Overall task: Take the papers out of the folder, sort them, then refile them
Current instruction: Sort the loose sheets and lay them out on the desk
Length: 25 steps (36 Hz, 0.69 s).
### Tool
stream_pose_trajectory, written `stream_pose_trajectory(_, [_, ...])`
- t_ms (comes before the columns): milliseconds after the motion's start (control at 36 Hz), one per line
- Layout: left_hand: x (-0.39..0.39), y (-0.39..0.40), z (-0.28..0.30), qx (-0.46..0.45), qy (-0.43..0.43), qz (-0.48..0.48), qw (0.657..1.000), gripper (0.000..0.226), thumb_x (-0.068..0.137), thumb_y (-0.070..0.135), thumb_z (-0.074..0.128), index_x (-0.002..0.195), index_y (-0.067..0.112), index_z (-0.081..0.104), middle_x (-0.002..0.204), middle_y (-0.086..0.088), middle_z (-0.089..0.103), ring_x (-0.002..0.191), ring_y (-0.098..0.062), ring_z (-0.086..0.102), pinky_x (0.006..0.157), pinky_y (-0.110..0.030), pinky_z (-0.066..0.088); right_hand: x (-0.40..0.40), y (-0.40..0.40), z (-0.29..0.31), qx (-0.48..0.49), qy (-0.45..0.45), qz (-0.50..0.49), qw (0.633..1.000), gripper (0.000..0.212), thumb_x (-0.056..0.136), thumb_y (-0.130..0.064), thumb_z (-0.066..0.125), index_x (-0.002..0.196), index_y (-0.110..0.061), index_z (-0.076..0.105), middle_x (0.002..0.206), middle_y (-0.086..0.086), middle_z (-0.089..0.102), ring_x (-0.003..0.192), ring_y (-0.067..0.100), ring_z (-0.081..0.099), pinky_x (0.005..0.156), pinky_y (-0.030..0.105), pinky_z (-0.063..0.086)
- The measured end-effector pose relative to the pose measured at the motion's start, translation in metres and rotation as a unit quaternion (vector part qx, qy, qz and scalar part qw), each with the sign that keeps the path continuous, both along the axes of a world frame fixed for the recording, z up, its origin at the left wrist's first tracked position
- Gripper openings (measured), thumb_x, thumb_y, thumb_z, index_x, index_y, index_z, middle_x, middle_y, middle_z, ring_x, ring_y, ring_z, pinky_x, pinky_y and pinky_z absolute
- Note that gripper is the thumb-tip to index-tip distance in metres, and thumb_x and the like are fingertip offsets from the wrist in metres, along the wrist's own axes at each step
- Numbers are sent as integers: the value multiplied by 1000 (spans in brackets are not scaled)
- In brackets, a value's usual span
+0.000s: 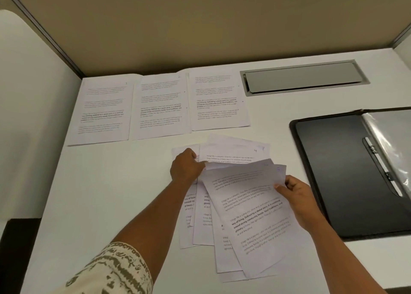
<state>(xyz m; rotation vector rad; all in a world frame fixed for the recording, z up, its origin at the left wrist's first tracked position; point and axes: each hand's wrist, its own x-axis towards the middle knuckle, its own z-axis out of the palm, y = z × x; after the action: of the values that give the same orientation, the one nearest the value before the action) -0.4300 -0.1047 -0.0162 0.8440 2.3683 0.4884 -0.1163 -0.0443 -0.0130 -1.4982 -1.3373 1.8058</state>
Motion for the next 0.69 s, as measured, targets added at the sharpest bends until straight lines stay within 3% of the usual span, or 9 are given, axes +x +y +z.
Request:
stream_pose_trajectory(167, [6,9,6,-43,6,-14,999,31,79,31,75,103,14,66,103,-2,67,96,-23,63,72,-29,44,5,-4,-4,1,-9,-17,1000,16,97,-3,61,111,-6,67,104,12,75,94,36,72,81,47,59])
stream_pose_trajectory(333, [8,9,0,-5,-6,0,1000,16,89,22,66,93,8,71,99,-7,72,94,-25,67,76,-30,49,9,-5,-5,5,-18,-37,999,15,98,-3,60,111,-7,66,106,9,75,94,32,73,82,47,59])
stream_pose_trajectory(417, [6,4,-2,54,-45,54,996,9,91,21,62,89,13,63,89,2,66,88,-22,62,72,-30,45,10,-5,-5,5,-22,-45,999,13,98,-6,60,110,-7,65,105,7,76,93,33,73,83,49,59])
stream_pose_trajectory(556, [0,-7,8,167,-89,147,971,17,97,19,60,111,10,58,95,5,56,87,-14,54,73,-22,40,4,-3,-5,0,-33,-68,997,16,99,-6,58,111,-12,66,104,2,77,91,27,74,77,41,60])
stream_pose_trajectory(694, [-7,-23,28,256,-62,201,944,6,101,20,55,100,15,59,87,10,57,78,-5,52,65,-12,38,-5,4,-11,13,-86,-67,994,18,101,-9,55,115,-15,65,110,0,73,95,23,71,69,33,57])
